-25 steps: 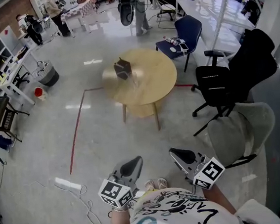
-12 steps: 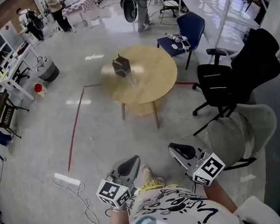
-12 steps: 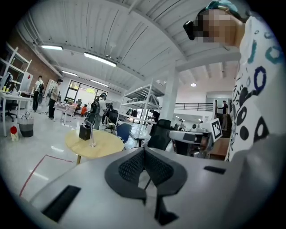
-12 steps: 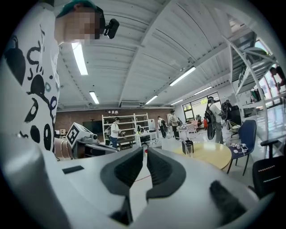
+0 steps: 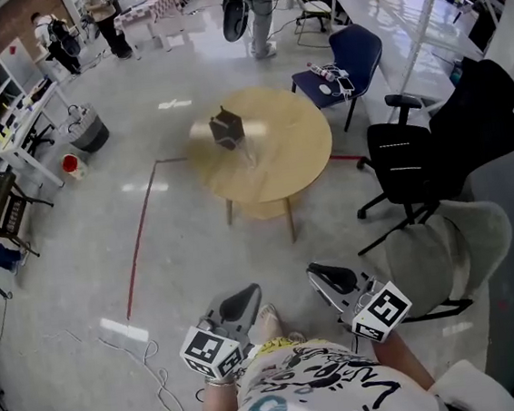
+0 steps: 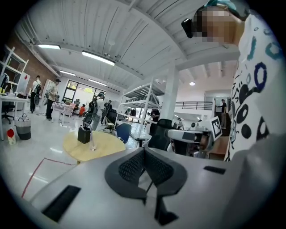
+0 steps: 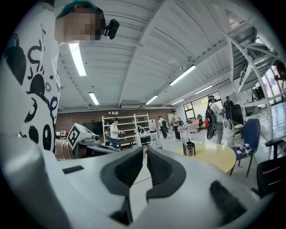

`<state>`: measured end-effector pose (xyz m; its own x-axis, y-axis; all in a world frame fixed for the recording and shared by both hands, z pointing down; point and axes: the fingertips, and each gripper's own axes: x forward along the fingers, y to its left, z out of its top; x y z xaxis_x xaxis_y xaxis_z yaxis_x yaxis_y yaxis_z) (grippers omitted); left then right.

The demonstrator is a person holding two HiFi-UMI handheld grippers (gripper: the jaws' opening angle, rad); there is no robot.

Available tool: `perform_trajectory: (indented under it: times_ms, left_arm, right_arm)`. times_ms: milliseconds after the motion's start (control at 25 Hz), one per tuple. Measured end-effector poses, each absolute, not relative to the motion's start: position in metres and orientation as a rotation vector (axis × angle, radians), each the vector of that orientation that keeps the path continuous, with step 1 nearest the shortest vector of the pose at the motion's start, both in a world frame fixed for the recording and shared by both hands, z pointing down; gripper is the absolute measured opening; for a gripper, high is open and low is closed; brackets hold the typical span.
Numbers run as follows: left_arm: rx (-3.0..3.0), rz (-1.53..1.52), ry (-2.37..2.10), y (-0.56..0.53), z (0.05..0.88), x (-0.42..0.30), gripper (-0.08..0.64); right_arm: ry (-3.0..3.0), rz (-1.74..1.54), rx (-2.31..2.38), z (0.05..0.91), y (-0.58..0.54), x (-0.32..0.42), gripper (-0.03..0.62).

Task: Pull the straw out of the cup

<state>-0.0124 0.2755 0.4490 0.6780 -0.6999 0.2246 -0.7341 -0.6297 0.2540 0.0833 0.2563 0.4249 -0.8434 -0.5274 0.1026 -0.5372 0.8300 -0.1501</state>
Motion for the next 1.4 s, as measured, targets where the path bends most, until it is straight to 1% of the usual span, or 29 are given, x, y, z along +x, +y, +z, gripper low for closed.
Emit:
perform_trajectory:
  times_ms: [560,1400]
  left_arm:
    - [2.612,0.156,-1.1,0.215,0.44,-0.045,0.015]
    - [2.616,0.175,-1.028,0.156,0.459,-0.109,0.015]
  right_arm:
    - [-2.985,0.273,0.864,0.413,0.203,0.044,0.029]
    - [-2.936,0.323,0.962,0.431,0.15,-0.011,0.029]
